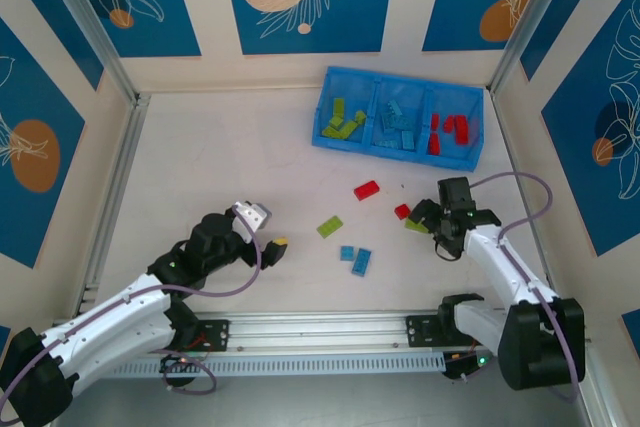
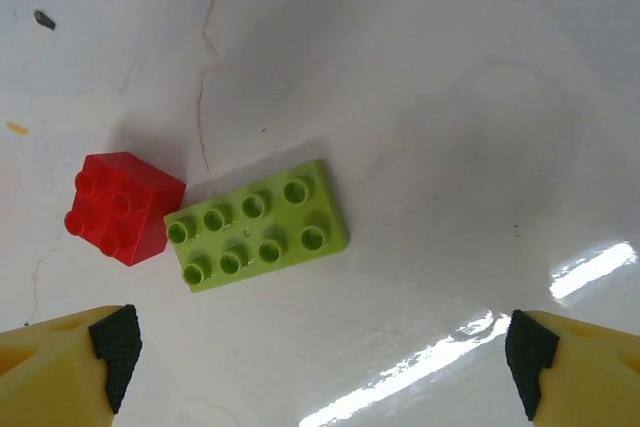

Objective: Sort the legos into containers by color

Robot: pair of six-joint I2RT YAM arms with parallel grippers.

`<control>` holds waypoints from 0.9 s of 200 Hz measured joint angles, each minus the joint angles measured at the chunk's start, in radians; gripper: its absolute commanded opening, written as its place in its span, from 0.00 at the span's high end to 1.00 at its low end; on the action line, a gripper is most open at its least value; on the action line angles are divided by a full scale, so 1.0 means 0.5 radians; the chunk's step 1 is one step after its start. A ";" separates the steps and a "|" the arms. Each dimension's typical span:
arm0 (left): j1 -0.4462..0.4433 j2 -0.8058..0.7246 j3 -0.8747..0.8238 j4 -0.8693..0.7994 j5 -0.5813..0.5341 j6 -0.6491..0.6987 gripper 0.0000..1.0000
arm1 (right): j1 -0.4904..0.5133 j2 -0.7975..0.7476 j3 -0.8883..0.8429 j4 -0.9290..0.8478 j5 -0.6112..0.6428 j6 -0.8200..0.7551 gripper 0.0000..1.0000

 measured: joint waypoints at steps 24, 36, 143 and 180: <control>-0.001 0.002 -0.001 -0.001 0.000 0.000 0.00 | 0.019 0.235 0.025 0.119 -0.134 -0.116 0.03; 0.000 0.005 -0.001 0.000 0.000 0.001 0.00 | 0.047 0.356 0.056 0.150 -0.174 -0.183 0.03; -0.001 0.011 -0.001 0.003 -0.001 0.001 0.00 | 0.320 0.877 0.415 0.102 0.002 -0.358 0.33; -0.002 -0.014 -0.001 0.003 -0.001 0.001 0.00 | 0.458 0.949 0.470 0.127 0.029 -0.378 0.20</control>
